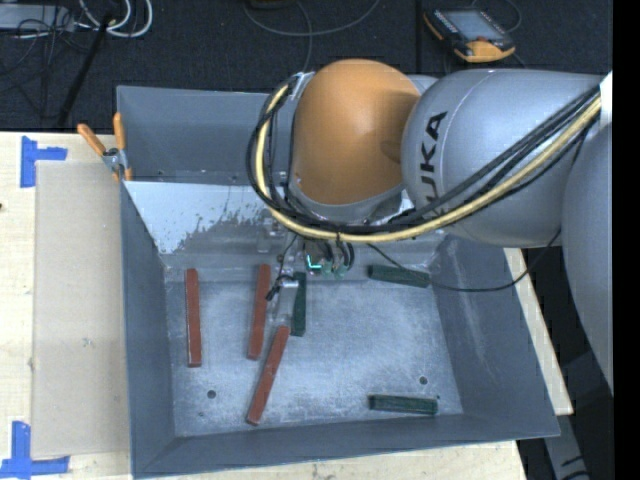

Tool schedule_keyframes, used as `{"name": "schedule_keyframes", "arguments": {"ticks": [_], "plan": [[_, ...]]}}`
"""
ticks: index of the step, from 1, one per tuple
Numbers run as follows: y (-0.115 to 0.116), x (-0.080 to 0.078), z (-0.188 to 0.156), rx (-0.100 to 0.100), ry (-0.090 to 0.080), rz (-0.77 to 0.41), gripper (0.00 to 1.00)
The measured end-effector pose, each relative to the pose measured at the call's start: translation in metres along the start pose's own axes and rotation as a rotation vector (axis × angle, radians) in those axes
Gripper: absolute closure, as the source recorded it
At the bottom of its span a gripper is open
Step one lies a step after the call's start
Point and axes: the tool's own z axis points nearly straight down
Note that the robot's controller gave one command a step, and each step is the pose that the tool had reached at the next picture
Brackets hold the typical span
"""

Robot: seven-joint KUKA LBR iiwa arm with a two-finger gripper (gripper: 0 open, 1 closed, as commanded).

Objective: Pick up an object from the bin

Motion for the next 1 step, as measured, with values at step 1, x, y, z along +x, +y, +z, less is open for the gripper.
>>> {"name": "schedule_keyframes", "arguments": {"ticks": [1], "plan": [[-0.0634, 0.0188, 0.0882, 0.002, 0.000, -0.203, 0.00]]}}
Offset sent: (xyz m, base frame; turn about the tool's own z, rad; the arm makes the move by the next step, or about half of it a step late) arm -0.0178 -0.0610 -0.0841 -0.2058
